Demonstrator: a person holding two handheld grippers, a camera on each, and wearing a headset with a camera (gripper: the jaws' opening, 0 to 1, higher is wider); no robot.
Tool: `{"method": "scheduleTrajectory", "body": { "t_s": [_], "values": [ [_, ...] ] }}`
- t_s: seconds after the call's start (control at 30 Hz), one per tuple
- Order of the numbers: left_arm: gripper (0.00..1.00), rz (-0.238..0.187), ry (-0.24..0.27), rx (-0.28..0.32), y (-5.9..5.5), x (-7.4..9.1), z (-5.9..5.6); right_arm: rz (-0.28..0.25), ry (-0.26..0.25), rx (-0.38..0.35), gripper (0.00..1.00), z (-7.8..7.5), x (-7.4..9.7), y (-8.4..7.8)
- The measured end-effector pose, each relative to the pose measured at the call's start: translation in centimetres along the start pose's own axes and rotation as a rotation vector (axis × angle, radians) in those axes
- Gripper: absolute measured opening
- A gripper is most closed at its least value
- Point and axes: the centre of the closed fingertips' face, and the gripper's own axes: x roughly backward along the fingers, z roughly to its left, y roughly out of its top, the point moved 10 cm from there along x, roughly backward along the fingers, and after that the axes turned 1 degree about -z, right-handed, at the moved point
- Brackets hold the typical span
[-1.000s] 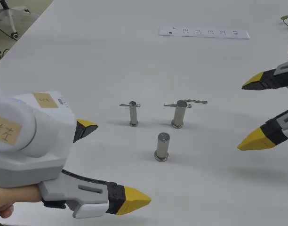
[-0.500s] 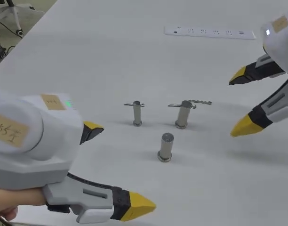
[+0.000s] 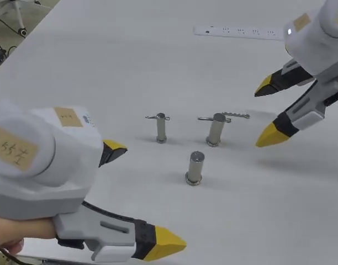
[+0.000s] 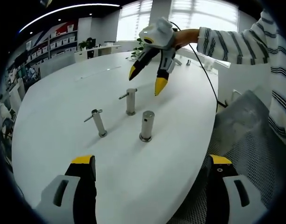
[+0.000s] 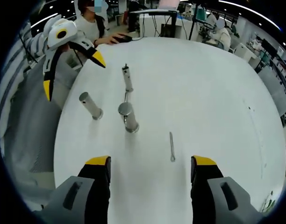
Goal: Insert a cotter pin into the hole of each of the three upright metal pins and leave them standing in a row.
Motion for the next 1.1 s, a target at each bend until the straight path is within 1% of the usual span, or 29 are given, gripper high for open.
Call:
{"method": "scheduleTrajectory", "body": {
  "t_s": [0.1,0.17,0.27,0.37,0.4,0.5,0.53,0.67,0.73,0.8,0.9,1.1],
  "values": [
    [0.99,-0.001,0.003,-0.004,0.1,0.0,0.1,0.004,0.007,-0.022,0.68,-0.7,-0.6,0.0],
    [0.99,-0.006,-0.009,0.001,0.1,-0.1,0.0,0.011,0.004,-0.023,0.66,-1.1,-0.9,0.0],
    [0.98,-0.004,-0.016,-0.001,0.1,-0.3,0.0,0.012,0.012,-0.032,0.62,-1.6,-1.4,-0.1],
    [0.97,-0.001,-0.018,-0.005,0.0,-0.4,0.0,0.020,0.021,-0.042,0.60,-1.9,-1.8,-0.3],
    [0.97,-0.004,-0.021,0.001,0.0,-0.5,0.0,0.025,0.028,-0.047,0.60,-1.5,-1.9,-0.2],
    [0.95,-0.008,-0.033,0.016,-0.1,-0.8,-0.1,0.030,0.039,-0.048,0.60,-1.6,-2.3,-0.3],
    [0.94,-0.004,-0.039,0.013,-0.1,-0.9,-0.2,0.033,0.045,-0.048,0.59,-1.3,-2.3,-0.3],
    [0.94,0.007,-0.043,0.007,-0.2,-1.1,-0.3,0.041,0.063,-0.054,0.54,-1.4,-2.9,-0.4],
    [0.93,0.005,-0.045,0.006,-0.2,-1.1,-0.4,0.050,0.067,-0.060,0.54,-1.4,-3.0,-0.5],
    [0.91,0.000,-0.051,0.006,-0.2,-1.2,-0.4,0.057,0.071,-0.066,0.54,-1.2,-3.0,-0.4],
    [0.90,-0.007,-0.054,0.008,-0.1,-1.2,-0.4,0.060,0.075,-0.057,0.53,-1.2,-3.0,-0.2],
    [0.89,-0.001,-0.048,0.007,-0.2,-1.2,-0.3,0.087,0.064,-0.022,0.50,-1.6,-3.0,-0.2]
  ]
}}
